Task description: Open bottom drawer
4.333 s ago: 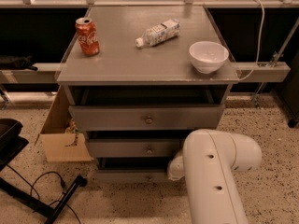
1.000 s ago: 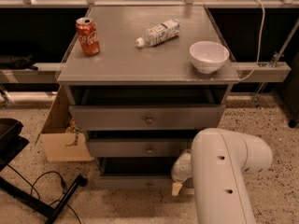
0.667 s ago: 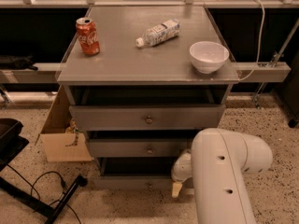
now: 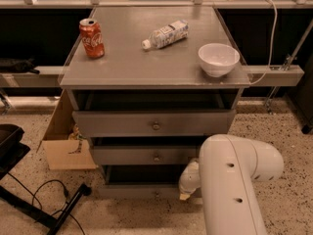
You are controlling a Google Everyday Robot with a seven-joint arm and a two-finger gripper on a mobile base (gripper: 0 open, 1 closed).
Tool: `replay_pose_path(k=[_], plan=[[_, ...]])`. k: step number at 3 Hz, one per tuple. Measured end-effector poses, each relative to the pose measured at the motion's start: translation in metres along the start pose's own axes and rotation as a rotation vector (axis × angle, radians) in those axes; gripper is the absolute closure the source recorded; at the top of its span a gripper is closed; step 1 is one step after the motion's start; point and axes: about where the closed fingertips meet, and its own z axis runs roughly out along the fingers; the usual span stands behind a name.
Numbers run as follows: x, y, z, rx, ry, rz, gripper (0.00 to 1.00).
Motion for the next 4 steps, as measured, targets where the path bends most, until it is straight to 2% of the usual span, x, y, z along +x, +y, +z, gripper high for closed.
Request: replay_pose_path(k=[1, 2, 4], plan=[[0.002, 0.035, -0.002, -0.081, 0.018, 0.018, 0.65], [0.003, 0.056, -0.011, -0.135, 0.033, 0.036, 0.96], [0.012, 0.081, -0.018, -0.189, 0.046, 0.050, 1.00]])
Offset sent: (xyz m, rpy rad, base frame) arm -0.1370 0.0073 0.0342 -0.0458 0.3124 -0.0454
